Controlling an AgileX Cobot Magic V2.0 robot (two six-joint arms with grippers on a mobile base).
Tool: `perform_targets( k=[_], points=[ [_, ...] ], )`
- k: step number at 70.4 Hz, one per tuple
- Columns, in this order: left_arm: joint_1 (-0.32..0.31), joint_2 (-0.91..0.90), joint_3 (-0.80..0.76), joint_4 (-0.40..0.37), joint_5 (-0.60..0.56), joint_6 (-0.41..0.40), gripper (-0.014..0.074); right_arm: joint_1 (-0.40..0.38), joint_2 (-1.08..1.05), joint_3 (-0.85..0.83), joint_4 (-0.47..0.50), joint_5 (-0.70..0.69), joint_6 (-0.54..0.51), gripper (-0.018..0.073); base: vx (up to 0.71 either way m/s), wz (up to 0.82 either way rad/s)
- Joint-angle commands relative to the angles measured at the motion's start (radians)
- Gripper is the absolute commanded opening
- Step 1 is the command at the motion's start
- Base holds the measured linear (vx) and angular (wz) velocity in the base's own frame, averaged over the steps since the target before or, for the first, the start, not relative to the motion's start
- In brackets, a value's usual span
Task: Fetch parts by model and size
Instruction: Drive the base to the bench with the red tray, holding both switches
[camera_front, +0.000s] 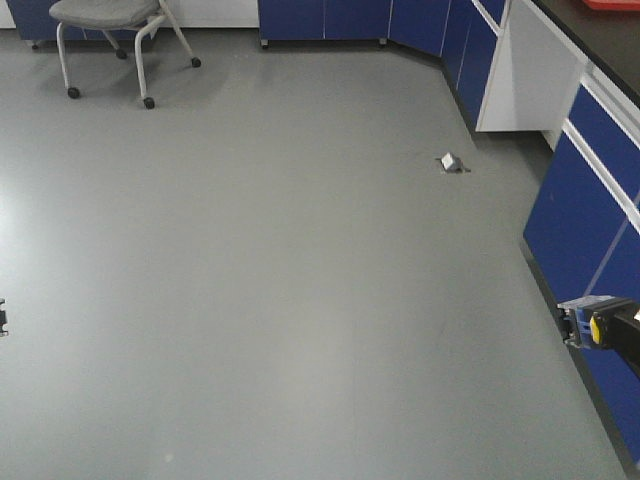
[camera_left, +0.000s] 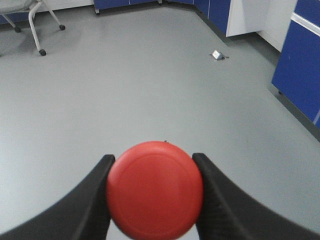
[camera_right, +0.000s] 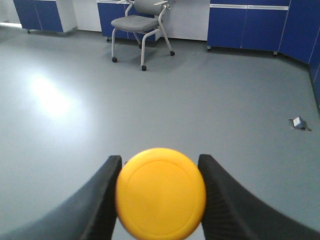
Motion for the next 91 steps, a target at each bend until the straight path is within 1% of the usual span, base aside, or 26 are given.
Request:
perform_targets(
  k=[1, 40, 91],
  points=[
    [-0.003, 0.011, -0.029, -0.004, -0.074, -0.005, -0.0006, -0.003, 0.006, -0.03, -0.009, -0.081, -0.005, -0.001, 0.76, 0.03],
    [-0.003, 0.007, -0.029, -0.004, -0.074, -0.005, -0.0006, -0.003, 0.01, -0.03, -0.009, -0.077, -0.005, -0.001, 0.75, 0.04],
    [-0.003, 0.009, -0.029, -0.004, -0.074, -0.005, -0.0006, -0.003, 0.01, -0.03, -0.009, -0.077, -0.005, -0.001, 0.71, -0.04]
  ],
)
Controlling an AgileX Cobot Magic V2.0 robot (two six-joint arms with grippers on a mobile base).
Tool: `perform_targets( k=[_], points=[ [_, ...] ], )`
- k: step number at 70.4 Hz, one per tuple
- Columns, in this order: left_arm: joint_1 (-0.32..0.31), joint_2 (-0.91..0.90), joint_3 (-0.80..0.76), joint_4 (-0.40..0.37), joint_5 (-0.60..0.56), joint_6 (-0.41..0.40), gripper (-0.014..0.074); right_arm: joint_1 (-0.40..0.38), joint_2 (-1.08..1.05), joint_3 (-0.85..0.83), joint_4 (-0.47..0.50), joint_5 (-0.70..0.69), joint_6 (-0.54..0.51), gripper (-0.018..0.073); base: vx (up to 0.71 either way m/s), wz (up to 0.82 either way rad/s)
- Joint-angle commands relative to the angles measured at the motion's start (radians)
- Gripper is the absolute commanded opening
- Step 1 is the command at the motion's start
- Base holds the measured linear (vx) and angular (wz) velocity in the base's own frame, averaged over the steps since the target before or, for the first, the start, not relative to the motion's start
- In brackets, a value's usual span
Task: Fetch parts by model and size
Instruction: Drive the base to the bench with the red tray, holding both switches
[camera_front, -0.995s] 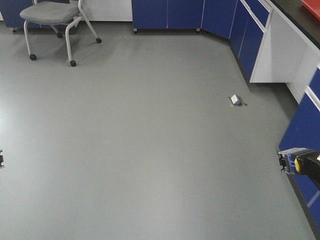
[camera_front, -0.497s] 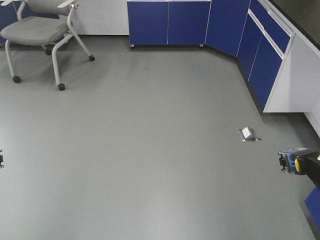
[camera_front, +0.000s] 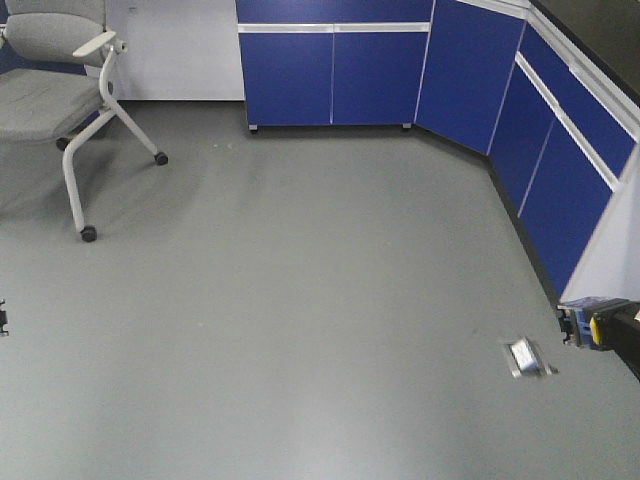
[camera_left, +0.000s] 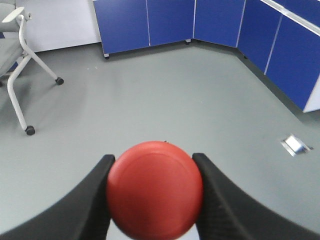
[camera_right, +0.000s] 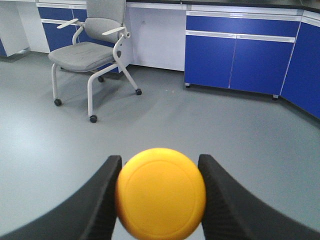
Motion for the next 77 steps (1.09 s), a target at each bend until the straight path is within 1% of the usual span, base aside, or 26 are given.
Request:
perform_targets(
  k=[1, 30, 58, 77],
  points=[
    [-0.003, 0.009, -0.029, -0.004, -0.074, -0.005, -0.0006, -0.003, 0.01, -0.03, -0.009, -0.08, -0.005, -0.001, 0.66, 0.04],
    [-0.003, 0.009, -0.029, -0.004, -0.074, -0.005, -0.0006, -0.003, 0.01, -0.03, -0.009, -0.08, -0.005, -0.001, 0.62, 0.01],
    [-0.003, 0.009, -0.029, -0.004, -0.074, -0.005, -0.0006, -0.003, 0.01, -0.03, -0.009, -0.078, -0.005, -0.001, 0.54, -0.03],
    [-0.003, 0.009, -0.029, -0.004, -0.074, -0.005, -0.0006, -0.003, 0.01, -0.03, -0.01, -0.079, -0.005, -0.001, 0.45, -0.22]
  ],
)
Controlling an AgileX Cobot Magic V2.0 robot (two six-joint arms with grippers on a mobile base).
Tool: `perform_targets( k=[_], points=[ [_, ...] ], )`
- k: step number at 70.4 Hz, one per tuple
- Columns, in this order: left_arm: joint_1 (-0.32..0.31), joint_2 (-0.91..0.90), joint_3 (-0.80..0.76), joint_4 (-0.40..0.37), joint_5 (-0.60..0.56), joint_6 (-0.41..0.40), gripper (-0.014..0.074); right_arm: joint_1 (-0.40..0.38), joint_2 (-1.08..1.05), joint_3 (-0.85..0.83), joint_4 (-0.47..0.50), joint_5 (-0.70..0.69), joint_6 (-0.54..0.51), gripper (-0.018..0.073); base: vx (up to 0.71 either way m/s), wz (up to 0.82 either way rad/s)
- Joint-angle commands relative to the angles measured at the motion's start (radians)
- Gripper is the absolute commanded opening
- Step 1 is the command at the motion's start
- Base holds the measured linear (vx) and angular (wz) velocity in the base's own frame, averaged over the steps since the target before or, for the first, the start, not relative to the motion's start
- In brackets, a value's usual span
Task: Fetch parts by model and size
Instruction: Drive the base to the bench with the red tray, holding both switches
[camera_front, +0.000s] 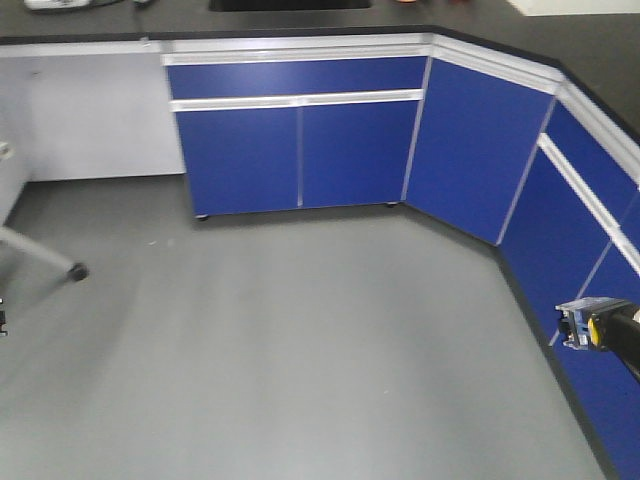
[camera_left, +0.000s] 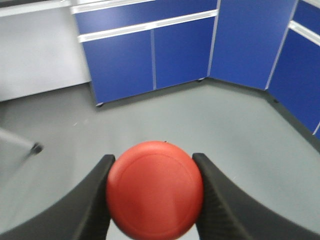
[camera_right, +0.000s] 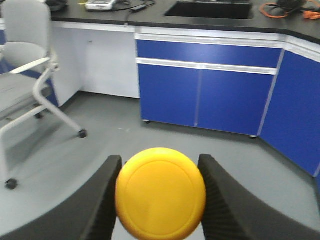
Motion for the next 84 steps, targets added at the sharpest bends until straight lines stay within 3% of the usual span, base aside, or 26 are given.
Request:
perform_targets(
  k=[1, 84],
  points=[
    [-0.003, 0.009, -0.029, -0.004, -0.074, -0.005, -0.0006, -0.003, 0.01, -0.03, -0.01, -0.08, -0.005, -0.001, 0.4, -0.46],
    [-0.003, 0.009, -0.029, -0.004, -0.074, -0.005, -0.0006, -0.003, 0.01, -0.03, -0.01, -0.08, -0.005, -0.001, 0.25, -0.86]
  ],
)
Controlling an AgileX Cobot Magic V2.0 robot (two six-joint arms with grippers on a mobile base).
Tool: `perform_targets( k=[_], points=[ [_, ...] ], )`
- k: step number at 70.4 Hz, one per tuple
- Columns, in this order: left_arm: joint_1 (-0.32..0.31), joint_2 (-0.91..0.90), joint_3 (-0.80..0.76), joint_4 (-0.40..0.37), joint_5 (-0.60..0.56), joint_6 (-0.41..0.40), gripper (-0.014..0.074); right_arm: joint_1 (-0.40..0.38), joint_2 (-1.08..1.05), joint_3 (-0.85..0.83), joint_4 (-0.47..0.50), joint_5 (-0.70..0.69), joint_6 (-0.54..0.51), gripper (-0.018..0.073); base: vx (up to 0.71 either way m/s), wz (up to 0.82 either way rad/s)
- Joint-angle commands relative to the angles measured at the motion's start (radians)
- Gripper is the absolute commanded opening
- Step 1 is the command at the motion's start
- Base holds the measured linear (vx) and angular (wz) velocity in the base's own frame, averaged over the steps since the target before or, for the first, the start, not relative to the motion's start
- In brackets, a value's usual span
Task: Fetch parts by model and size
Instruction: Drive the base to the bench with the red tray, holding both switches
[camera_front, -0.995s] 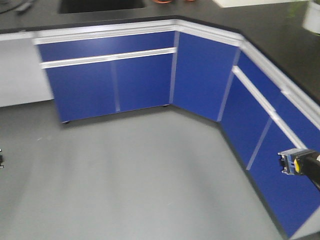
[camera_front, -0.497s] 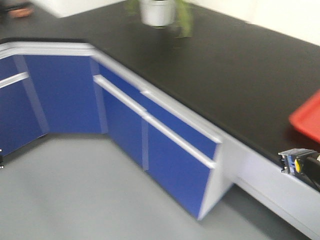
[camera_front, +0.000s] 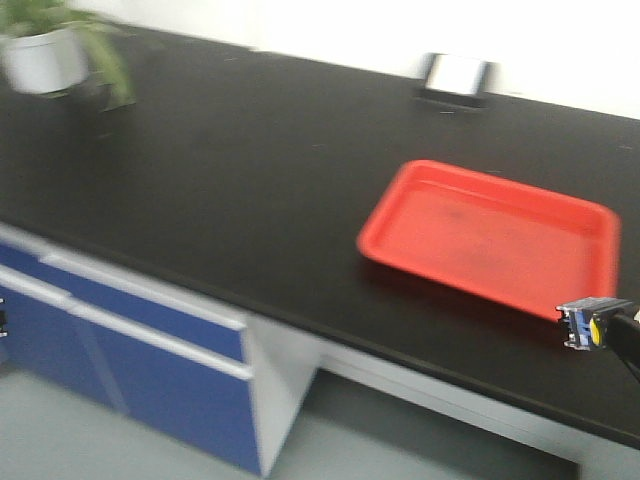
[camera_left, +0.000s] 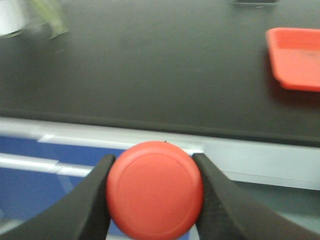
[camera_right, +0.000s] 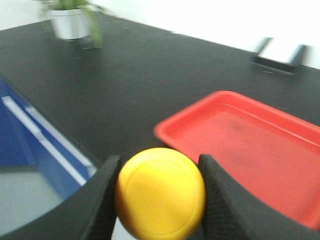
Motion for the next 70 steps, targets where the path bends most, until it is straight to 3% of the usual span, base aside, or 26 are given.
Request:
perform_targets(
  k=[1, 38, 70],
  points=[
    [-0.003, 0.009, -0.029, -0.005, -0.074, -0.005, -0.0006, -0.003, 0.01, -0.03, -0.01, -0.081, -0.005, -0.001, 0.19, -0.76],
    [-0.003, 0.009, -0.029, -0.005, -0.074, -0.005, -0.0006, -0.003, 0.01, -0.03, -0.01, -0.081, -0.005, -0.001, 0.16, -0.63],
    [-0.003, 0.009, -0.029, -0.005, -0.074, -0.005, -0.0006, -0.003, 0.01, -0.03, -0.01, -0.081, -0.005, -0.001, 0.05, -0.17]
  ],
)
